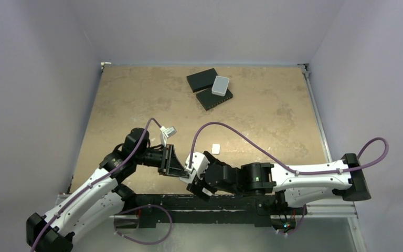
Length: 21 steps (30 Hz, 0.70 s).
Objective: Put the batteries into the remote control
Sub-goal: Move the battery to the center of the board.
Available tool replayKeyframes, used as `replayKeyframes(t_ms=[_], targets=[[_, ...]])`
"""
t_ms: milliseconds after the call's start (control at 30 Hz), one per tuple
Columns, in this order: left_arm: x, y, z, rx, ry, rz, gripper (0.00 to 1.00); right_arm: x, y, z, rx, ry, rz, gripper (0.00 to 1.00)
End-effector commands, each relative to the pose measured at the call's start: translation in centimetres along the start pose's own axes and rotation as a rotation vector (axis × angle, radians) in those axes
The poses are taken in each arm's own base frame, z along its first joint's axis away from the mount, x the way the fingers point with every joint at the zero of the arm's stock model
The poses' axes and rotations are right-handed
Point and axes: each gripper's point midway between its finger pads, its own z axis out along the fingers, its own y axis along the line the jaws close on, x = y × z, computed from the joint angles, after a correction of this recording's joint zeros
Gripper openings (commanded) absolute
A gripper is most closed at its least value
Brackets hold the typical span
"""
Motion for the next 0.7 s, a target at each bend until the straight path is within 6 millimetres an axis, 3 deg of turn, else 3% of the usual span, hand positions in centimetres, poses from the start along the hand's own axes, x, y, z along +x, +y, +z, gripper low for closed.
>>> replayKeyframes(t_ms=[0, 267, 500, 667], targets=[[0.0, -1.0, -0.1, 0.045, 0.007, 0.028, 0.00, -1.2, 0.1, 0.2, 0.010, -0.041, 0.009, 0.88], [0.0, -0.8, -0.1, 0.043, 0.006, 0.027, 0.00, -1.1, -0.1, 0.2, 0.020, -0.035, 0.009, 0.68], [0.1, -0.3, 0.0, 0.030, 0.009, 0.024, 0.00, -0.7, -0.3, 0.2, 0.037, -0.021, 0.026, 0.40], [0.0, 0.7, 0.1, -0.017, 0.007, 0.049, 0.33, -0.9, 0.0, 0.0, 0.018, -0.037, 0.046, 0.34]])
